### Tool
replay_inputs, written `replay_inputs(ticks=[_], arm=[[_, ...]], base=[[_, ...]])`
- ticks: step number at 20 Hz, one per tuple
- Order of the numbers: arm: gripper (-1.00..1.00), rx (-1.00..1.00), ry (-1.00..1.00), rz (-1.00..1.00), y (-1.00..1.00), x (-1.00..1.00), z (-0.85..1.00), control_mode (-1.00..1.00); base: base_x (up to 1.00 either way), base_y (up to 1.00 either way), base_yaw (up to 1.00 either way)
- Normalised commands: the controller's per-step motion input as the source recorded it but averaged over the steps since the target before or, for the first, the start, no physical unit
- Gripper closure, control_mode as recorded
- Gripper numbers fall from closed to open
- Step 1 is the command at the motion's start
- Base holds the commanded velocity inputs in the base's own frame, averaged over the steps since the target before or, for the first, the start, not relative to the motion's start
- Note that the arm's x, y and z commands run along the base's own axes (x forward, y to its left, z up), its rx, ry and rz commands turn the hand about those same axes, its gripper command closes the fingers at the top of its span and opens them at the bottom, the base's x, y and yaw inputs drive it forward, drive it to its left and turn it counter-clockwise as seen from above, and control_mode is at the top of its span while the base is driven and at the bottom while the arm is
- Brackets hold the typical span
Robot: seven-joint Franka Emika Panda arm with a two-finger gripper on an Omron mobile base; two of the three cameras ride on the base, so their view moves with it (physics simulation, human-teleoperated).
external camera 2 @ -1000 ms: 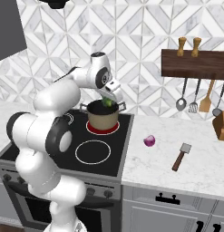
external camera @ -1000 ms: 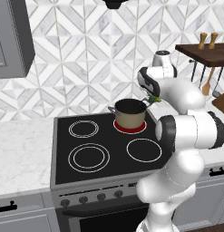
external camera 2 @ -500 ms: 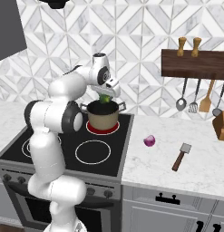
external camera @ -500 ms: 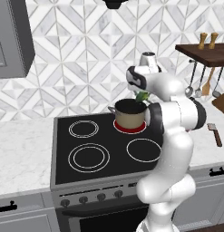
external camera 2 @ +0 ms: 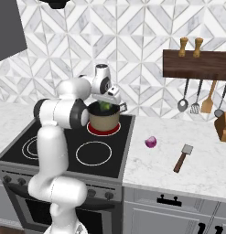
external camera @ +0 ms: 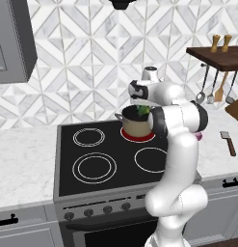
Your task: Put the broccoli and onion in the pot. Retrieve the spatula and lightly stir the vegetables in the pot.
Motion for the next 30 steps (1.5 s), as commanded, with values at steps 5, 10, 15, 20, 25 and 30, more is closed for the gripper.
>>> replay_inputs(ticks=[5,10,15,20,25,30], arm=[[1.0,0.0,0.01,0.08,0.15,0.31,-0.37,-1.0],[1.0,0.0,0.0,0.06,0.03,0.08,-0.2,-1.0],[1.0,0.0,0.01,0.06,0.01,0.0,-0.23,-1.0],[1.0,0.0,0.0,0.04,0.12,0.13,-0.19,-1.0],[1.0,0.0,0.01,0.01,0.12,0.09,-0.1,-1.0],[-1.0,0.0,0.01,0.0,0.0,0.0,0.0,-1.0]], base=[[0.0,0.0,0.0],[0.0,0.0,0.0],[0.0,0.0,0.0],[0.0,0.0,0.0],[0.0,0.0,0.0],[0.0,0.0,0.0]])
